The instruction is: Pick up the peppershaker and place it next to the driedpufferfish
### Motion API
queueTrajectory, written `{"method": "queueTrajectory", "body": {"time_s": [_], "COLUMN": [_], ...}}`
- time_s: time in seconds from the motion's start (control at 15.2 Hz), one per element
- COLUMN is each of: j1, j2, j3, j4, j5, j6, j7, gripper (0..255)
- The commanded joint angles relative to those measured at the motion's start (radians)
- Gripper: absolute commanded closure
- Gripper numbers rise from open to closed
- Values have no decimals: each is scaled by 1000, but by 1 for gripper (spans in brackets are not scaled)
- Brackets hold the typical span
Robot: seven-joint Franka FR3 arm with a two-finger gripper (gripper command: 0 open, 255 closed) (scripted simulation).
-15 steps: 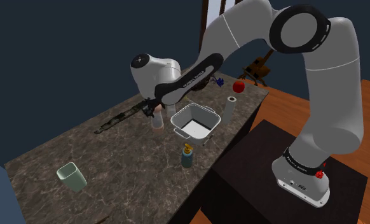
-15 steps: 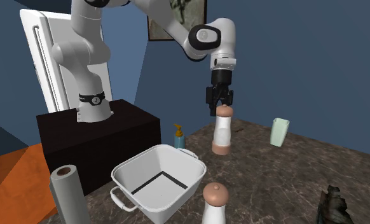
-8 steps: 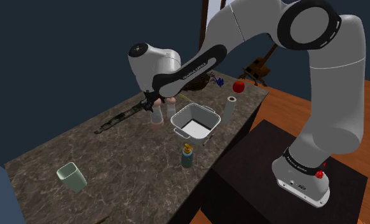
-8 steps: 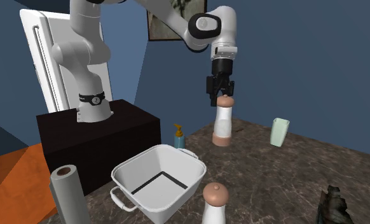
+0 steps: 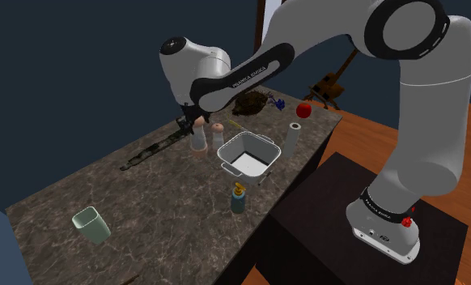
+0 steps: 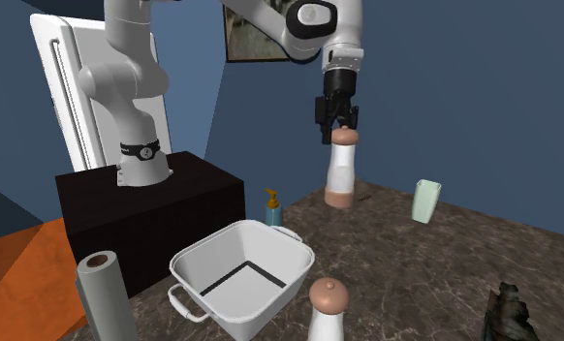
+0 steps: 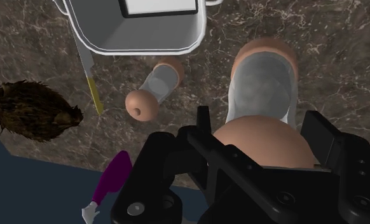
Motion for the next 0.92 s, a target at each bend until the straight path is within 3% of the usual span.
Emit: {"method": "queueTrajectory", "body": {"time_s": [0.0, 0.4, 0.86], "j1": [-2, -6, -144], "j2": [-11, -39, -162], "j3": [4, 14, -17], "j4": [10, 43, -131], "j5": [9, 34, 77], "j6": [-17, -71, 47], "j7": [-12, -41, -173], "gripper": [255, 255, 255]}}
